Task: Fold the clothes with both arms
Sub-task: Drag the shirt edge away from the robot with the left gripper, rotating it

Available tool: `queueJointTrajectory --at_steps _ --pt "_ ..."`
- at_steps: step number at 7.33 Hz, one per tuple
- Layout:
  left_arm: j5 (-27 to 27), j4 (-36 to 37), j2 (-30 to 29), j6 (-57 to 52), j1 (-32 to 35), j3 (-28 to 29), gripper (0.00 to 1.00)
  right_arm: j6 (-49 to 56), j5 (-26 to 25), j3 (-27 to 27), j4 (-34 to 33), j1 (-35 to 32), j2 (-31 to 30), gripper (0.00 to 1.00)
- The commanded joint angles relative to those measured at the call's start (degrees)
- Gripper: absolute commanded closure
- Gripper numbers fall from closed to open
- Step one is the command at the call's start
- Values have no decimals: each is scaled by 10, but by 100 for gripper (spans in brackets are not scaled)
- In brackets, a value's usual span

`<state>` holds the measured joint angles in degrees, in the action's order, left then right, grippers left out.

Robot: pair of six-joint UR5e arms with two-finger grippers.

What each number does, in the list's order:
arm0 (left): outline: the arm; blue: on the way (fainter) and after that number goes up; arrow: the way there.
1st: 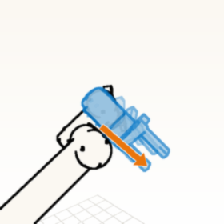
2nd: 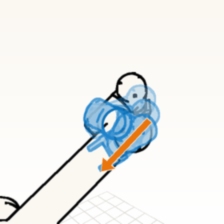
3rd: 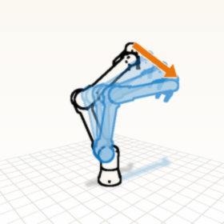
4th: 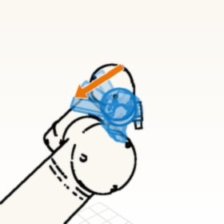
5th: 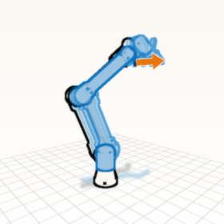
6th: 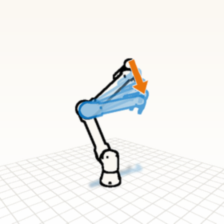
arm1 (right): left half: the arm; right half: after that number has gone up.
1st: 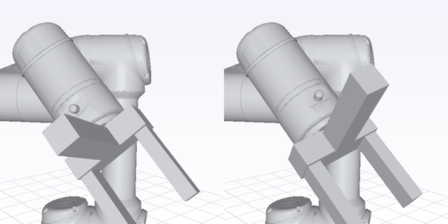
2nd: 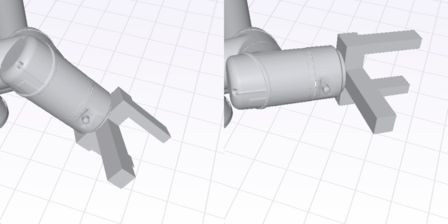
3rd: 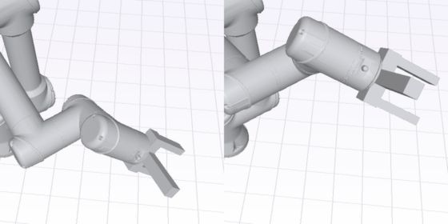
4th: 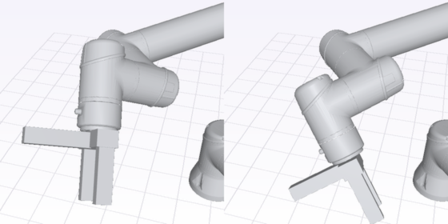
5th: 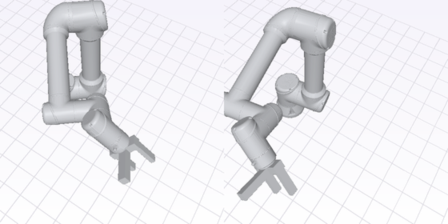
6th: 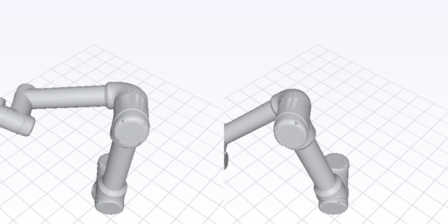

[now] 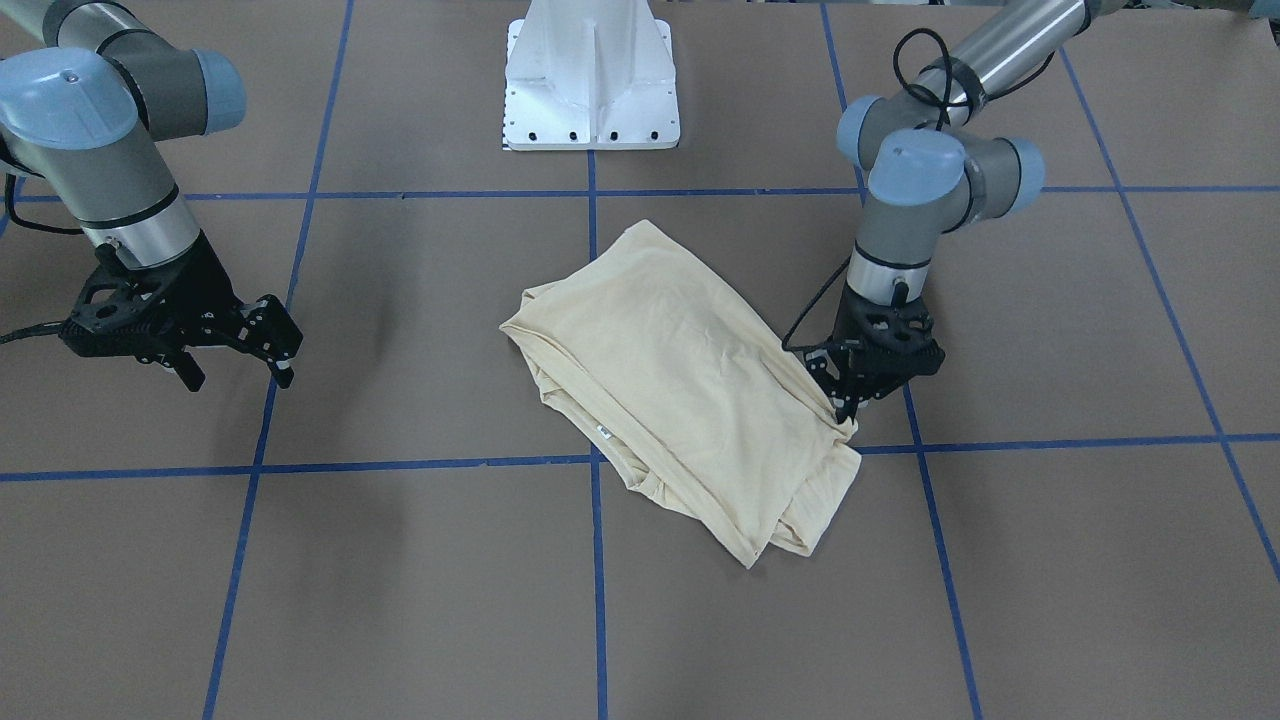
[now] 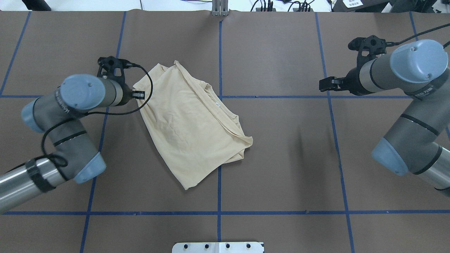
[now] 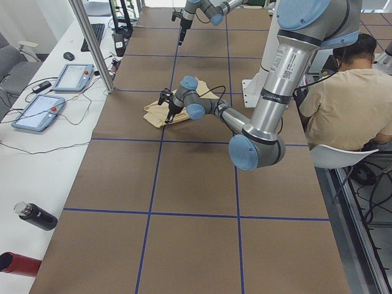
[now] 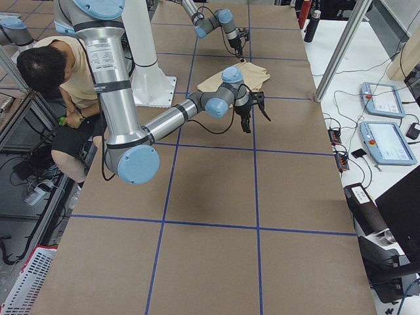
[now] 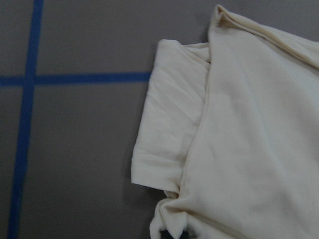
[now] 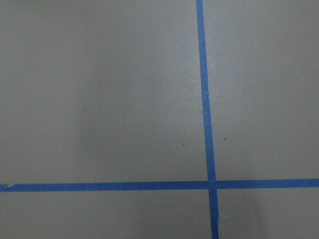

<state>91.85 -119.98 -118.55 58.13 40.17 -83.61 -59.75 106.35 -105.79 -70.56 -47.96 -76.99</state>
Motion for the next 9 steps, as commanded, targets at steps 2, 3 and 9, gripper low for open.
queueJointTrajectory --at_steps 2,3,9 --pt "4 -101 -177 -14 34 235 100 -1 0 1 0 1 1 0" --pt "4 -101 -177 -40 46 236 100 -1 0 1 0 1 1 0" --pt "70 -130 -119 -187 110 201 0 -191 -84 56 -58 109 148 0"
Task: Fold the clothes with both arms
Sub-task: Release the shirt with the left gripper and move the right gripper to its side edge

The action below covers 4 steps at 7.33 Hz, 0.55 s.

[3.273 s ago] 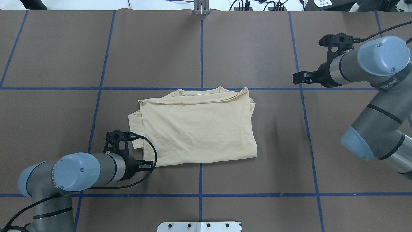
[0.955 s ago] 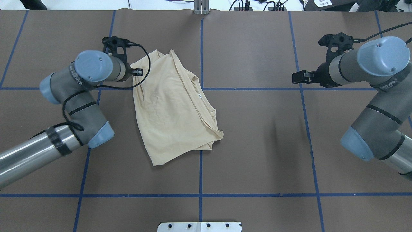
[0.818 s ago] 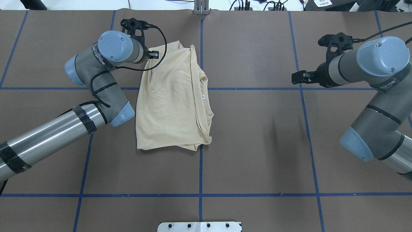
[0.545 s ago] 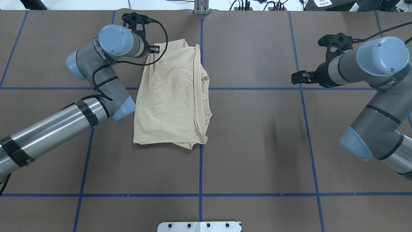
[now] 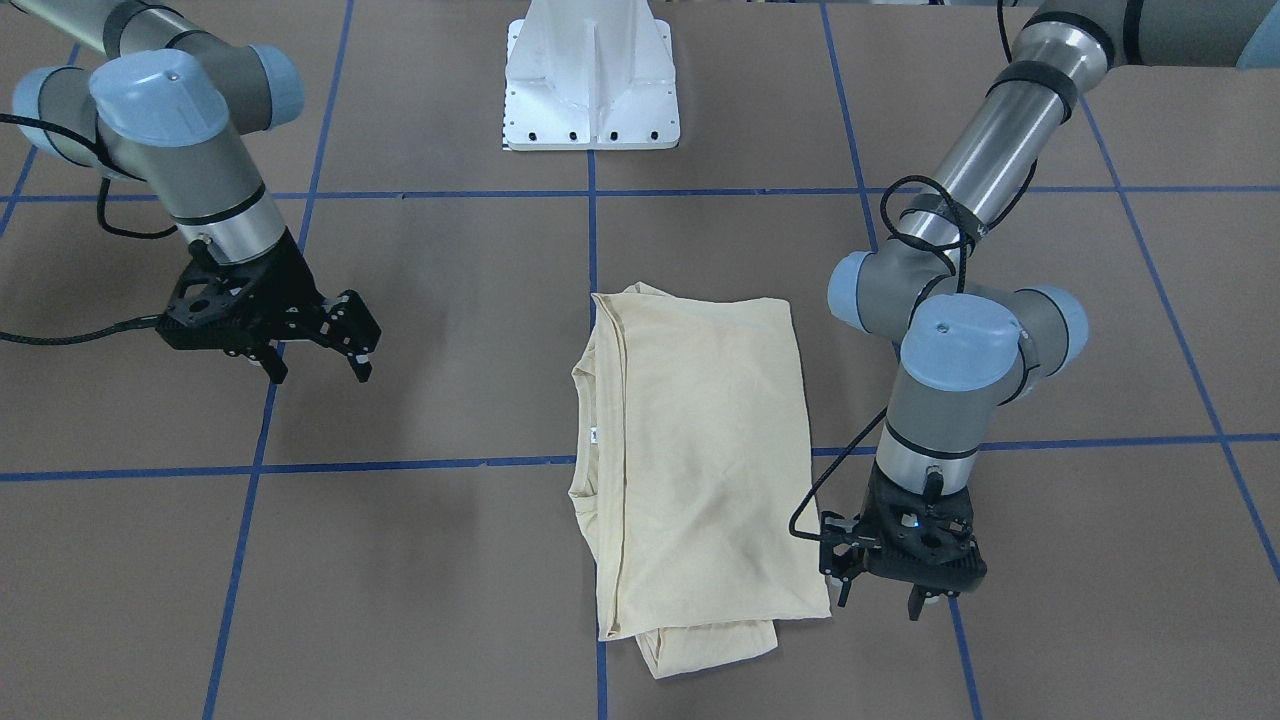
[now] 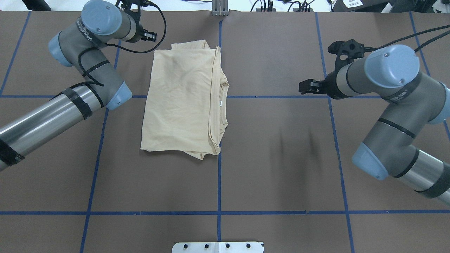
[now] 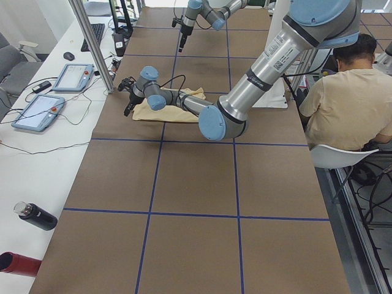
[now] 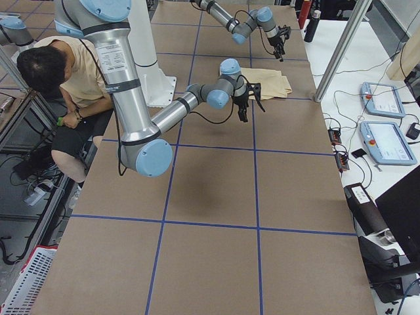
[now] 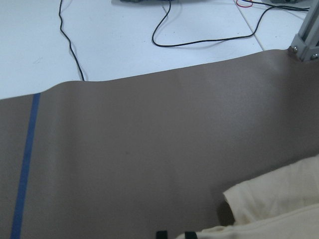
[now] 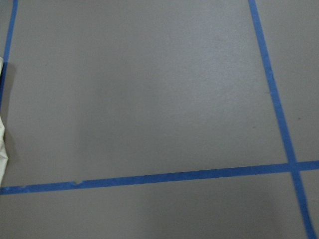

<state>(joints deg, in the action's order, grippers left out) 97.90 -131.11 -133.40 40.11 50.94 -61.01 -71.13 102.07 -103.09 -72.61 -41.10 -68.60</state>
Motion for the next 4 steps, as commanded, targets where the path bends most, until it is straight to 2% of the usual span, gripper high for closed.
queueJointTrajectory --at_steps 1,3,4 --pt "10 -27 41 -5 2 -34 0 -130 -71 55 -93 71 127 0" --pt "9 -29 41 0 -1 -34 0 -214 -130 113 -97 124 186 2" --pt "9 -29 41 0 -1 -34 0 -244 -169 144 -94 147 208 11"
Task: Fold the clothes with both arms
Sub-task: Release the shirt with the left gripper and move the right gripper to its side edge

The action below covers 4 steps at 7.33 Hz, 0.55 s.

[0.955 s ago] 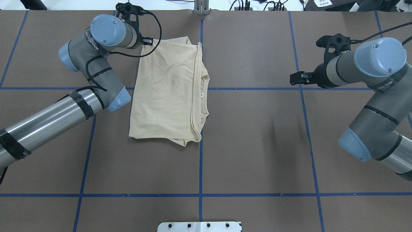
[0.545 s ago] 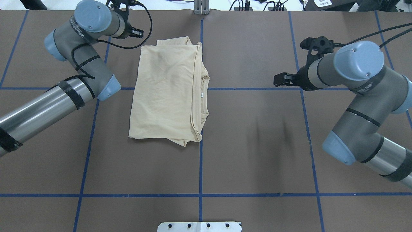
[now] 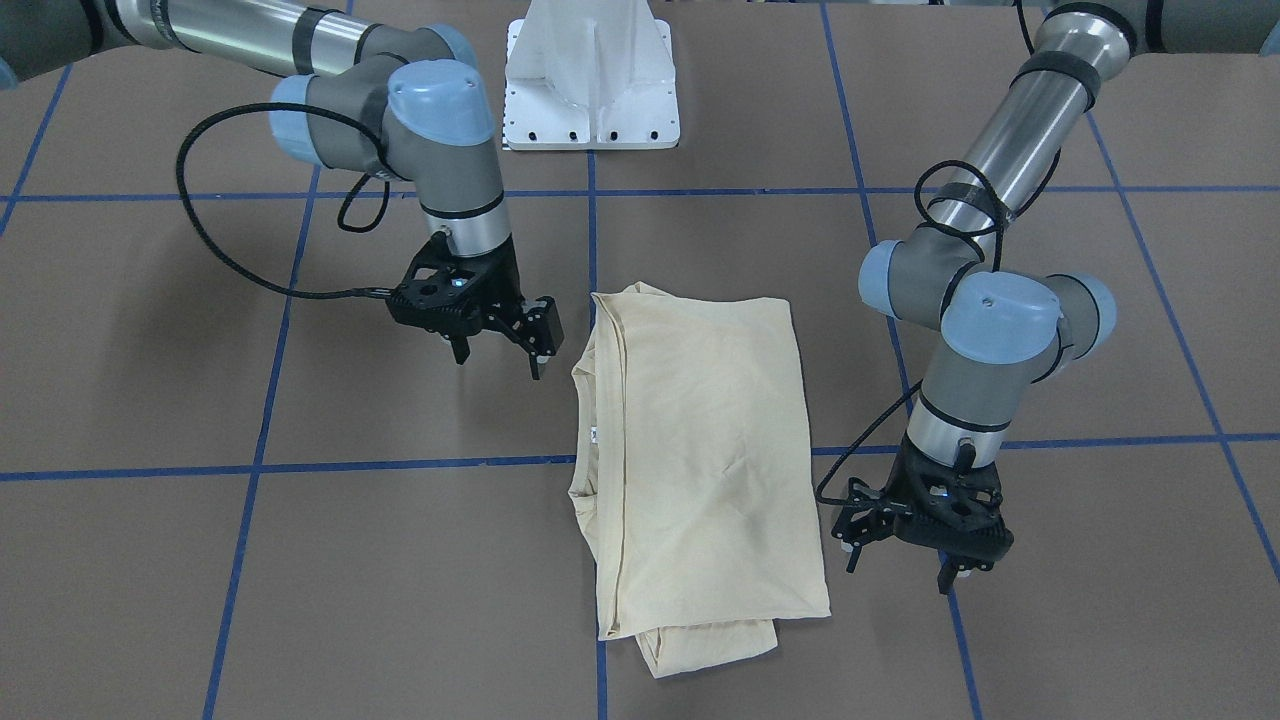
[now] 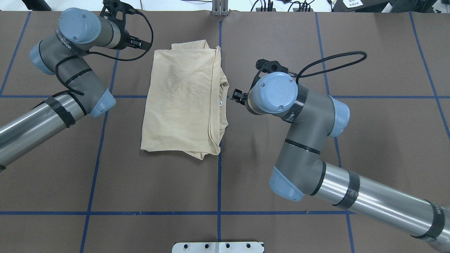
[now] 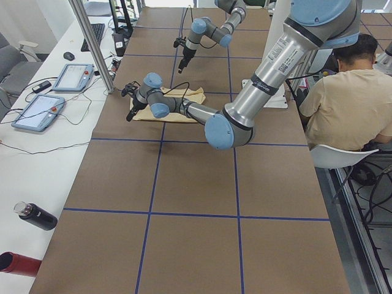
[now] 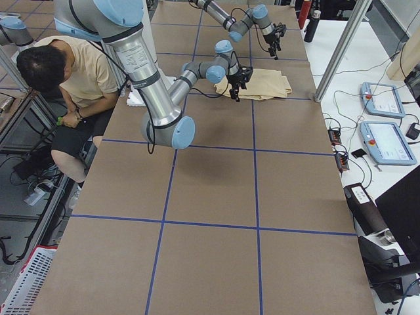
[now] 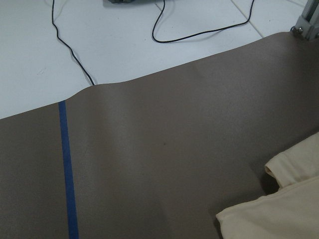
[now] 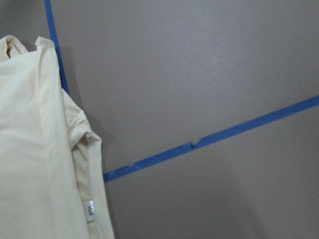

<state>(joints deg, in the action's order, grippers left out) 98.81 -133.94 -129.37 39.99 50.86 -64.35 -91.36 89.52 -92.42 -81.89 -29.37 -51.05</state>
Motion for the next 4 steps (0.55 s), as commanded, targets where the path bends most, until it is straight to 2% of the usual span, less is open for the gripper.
queueJointTrajectory --at_steps 1,2,3,4 --pt "1 -1 1 2 -2 -1 0 -53 -58 59 0 41 49 30" --pt "0 -1 1 2 -2 -2 0 -52 -59 63 0 51 50 53" --pt "0 -1 1 2 -2 -2 0 -51 -59 72 -1 58 51 59" --pt "1 -1 1 2 -2 -2 0 -51 -59 80 -1 61 53 59"
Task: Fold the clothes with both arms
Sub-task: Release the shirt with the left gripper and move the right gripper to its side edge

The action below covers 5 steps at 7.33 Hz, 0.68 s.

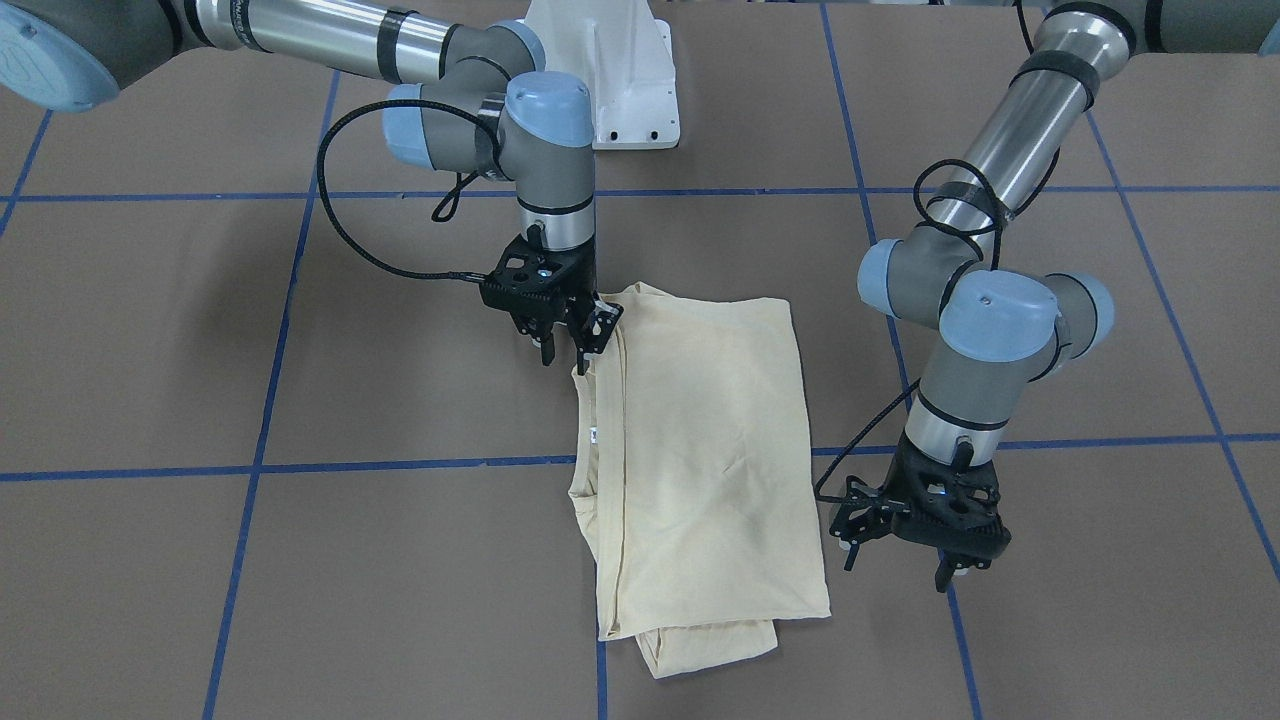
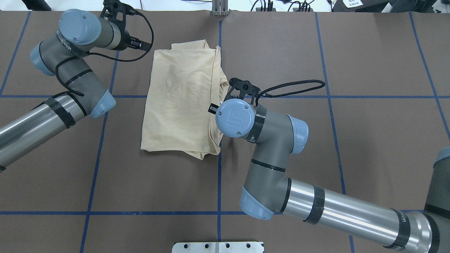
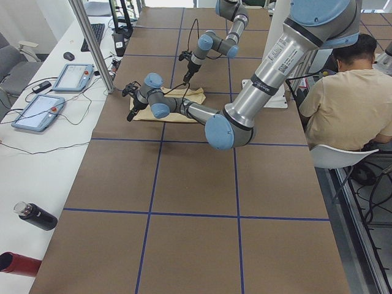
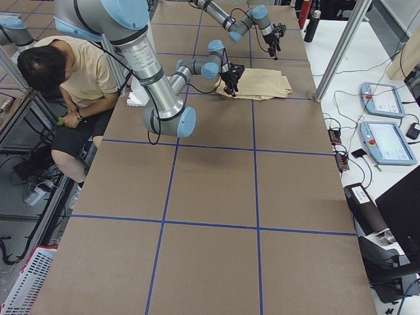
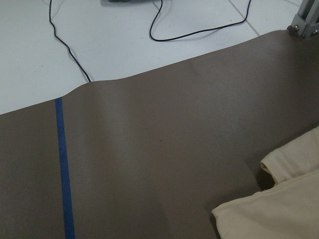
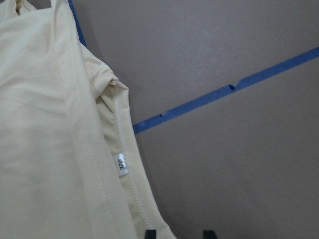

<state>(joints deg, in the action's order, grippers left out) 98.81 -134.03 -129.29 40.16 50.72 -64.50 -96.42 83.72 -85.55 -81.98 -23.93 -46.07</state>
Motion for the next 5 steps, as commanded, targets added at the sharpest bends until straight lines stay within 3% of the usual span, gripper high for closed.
queueJointTrajectory --at_steps 1,5 --pt "0 0 0 0 0 0 0 0 -1 17 0 6 8 58" --pt "0 0 0 -1 0 1 0 1 -1 51 0 9 25 58"
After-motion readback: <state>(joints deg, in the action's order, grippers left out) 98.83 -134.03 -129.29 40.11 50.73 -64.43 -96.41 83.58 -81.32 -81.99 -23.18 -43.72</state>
